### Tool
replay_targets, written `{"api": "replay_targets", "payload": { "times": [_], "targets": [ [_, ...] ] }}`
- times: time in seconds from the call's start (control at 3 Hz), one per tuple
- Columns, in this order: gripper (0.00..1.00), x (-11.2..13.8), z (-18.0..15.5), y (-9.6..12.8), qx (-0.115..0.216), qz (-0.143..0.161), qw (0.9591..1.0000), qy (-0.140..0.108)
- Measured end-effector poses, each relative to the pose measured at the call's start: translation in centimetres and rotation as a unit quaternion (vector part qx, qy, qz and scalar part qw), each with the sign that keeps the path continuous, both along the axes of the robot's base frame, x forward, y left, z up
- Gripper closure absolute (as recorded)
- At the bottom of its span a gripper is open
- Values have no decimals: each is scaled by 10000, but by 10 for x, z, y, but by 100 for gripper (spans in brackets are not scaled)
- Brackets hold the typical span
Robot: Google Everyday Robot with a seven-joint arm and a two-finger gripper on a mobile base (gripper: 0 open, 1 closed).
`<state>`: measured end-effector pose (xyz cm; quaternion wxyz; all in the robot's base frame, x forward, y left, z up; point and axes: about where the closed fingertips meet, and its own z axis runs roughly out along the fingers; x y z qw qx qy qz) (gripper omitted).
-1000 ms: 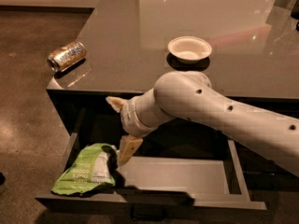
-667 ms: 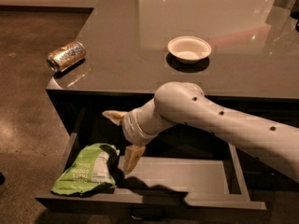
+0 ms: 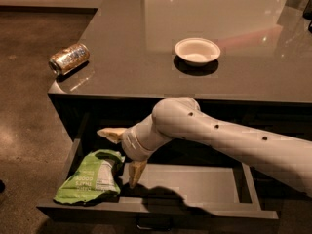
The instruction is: Pick green rice chip bag from top drawer and place on counter
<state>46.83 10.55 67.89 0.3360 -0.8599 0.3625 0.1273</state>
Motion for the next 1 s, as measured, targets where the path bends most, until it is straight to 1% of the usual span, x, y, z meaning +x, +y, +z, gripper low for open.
{"api": "replay_targets", "payload": {
  "times": [0.33, 0.67, 1.0],
  "targets": [
    [26, -3, -20, 12, -46, 285, 9994, -197],
    [49, -4, -27, 18, -79, 386, 9989, -258],
    [72, -4, -16, 21, 7, 443, 9983, -380]
  ]
}}
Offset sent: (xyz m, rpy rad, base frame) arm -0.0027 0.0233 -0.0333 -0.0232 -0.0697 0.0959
